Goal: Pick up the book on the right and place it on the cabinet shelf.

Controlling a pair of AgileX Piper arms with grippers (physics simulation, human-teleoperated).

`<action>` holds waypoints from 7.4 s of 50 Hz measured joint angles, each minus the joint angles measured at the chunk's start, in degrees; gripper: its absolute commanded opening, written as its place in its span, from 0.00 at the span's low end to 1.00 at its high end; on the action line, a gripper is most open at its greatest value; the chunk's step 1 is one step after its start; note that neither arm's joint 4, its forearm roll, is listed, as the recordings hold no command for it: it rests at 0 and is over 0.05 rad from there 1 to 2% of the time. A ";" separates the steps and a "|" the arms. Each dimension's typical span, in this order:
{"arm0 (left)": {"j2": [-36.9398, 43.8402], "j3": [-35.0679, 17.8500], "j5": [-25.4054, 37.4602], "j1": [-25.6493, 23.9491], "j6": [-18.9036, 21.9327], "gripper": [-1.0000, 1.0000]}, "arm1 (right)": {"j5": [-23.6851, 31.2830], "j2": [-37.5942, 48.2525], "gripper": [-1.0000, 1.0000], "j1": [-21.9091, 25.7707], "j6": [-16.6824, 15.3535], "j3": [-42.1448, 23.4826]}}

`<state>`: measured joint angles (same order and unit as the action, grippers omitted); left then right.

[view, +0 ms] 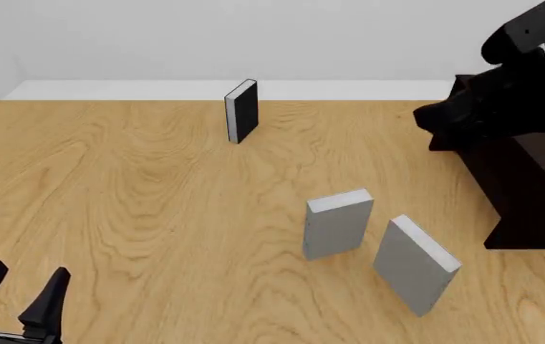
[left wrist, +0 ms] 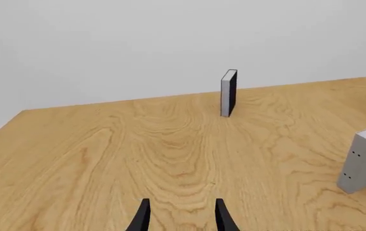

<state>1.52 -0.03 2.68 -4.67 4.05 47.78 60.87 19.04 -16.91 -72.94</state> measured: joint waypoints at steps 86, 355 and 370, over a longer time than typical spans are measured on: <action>1.47 0.02 1.64 -3.18 0.58 1.00 | 5.37 12.65 1.00 1.27 -2.32 5.78; 2.71 0.03 3.27 -7.70 2.52 1.00 | -68.51 23.52 0.00 -13.19 -52.65 36.32; 2.57 0.03 3.31 -7.82 2.37 1.00 | -79.73 31.73 0.00 -14.23 -62.08 37.15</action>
<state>4.09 -0.01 6.00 -12.49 6.42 -31.95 92.60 4.81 -78.99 -35.79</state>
